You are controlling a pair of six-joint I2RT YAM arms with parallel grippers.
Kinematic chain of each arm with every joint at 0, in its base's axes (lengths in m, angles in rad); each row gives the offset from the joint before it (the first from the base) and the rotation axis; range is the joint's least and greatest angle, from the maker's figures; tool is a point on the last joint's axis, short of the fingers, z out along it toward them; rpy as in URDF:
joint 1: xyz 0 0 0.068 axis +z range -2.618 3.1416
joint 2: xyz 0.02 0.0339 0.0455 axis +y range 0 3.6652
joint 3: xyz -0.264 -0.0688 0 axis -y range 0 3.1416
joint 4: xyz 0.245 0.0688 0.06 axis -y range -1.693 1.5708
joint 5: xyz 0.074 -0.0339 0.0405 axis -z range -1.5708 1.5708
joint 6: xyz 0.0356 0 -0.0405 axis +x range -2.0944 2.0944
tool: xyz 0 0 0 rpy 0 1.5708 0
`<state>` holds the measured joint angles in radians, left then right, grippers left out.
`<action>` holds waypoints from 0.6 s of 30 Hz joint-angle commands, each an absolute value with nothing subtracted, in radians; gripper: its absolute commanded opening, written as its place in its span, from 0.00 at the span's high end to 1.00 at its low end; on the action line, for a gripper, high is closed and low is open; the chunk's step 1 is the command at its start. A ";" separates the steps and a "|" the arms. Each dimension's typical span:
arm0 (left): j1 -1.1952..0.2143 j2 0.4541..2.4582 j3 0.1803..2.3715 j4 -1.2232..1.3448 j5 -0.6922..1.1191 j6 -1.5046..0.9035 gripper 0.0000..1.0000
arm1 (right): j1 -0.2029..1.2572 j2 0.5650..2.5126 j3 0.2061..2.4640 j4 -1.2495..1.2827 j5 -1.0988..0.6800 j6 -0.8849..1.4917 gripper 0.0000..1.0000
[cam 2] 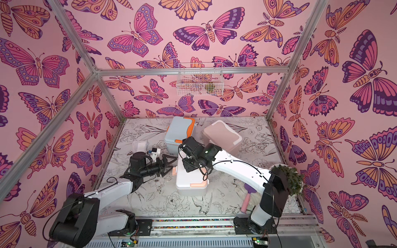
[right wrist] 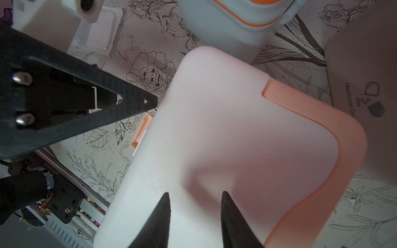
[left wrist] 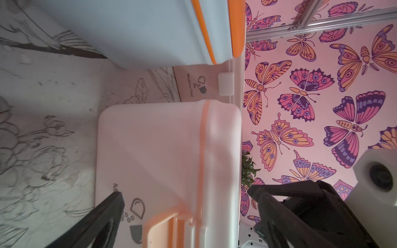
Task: Open first aid kits and take out gauze
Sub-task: Fasten the fastener of the first aid kit.
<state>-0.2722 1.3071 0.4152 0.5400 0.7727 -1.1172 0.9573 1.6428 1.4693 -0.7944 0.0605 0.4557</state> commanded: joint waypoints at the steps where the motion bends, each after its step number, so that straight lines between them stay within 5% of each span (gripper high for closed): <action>1: -0.295 1.370 0.364 0.781 0.798 -1.203 0.00 | 0.975 1.679 1.490 -0.858 0.092 0.448 0.61; 11: -0.317 1.515 0.222 1.264 0.835 -1.416 0.04 | 1.012 1.746 1.457 -0.920 0.170 0.499 0.63; 18: -0.314 1.443 0.188 1.319 0.833 -1.468 0.06 | 1.012 1.721 1.433 -0.919 0.187 0.513 0.63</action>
<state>-0.3092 1.4891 0.2035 1.2324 0.8158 -1.4296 1.0096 1.6928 1.4906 -0.8043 0.1867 0.4808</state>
